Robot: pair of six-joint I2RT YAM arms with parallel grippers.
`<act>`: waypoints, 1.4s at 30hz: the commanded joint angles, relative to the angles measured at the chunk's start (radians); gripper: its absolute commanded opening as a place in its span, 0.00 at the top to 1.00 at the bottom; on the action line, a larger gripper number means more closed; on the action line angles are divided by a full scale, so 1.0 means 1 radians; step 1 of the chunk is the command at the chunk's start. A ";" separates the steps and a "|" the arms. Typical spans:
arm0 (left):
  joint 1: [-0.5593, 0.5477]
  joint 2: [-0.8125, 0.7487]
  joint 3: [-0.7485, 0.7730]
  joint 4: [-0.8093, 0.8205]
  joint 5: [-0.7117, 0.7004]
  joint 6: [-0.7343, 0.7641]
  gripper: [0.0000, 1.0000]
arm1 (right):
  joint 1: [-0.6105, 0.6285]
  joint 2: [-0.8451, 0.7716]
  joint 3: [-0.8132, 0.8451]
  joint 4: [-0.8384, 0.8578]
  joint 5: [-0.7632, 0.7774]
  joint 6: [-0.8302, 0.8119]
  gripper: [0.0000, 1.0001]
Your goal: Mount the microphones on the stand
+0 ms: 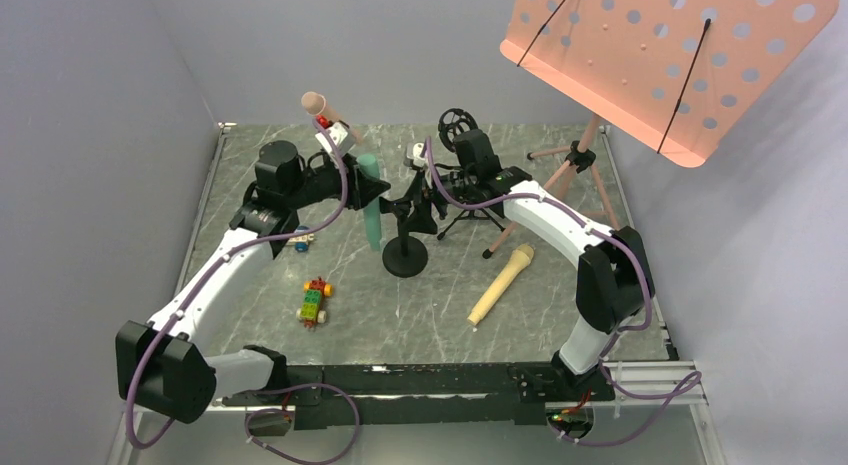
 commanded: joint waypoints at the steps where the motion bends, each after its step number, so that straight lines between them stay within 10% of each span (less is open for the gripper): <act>1: 0.000 -0.082 0.021 -0.057 -0.103 0.091 1.00 | 0.007 -0.056 -0.025 0.090 -0.015 0.066 0.17; 20: 0.001 -0.177 -0.054 -0.030 -0.193 0.105 1.00 | 0.041 -0.077 -0.074 0.224 0.142 0.216 0.20; 30: 0.003 -0.175 -0.060 -0.029 -0.196 0.121 1.00 | 0.043 -0.091 -0.083 0.201 0.115 0.170 0.71; 42: 0.024 -0.080 -0.014 0.039 -0.289 0.211 1.00 | 0.042 -0.090 -0.080 0.178 0.098 0.127 0.76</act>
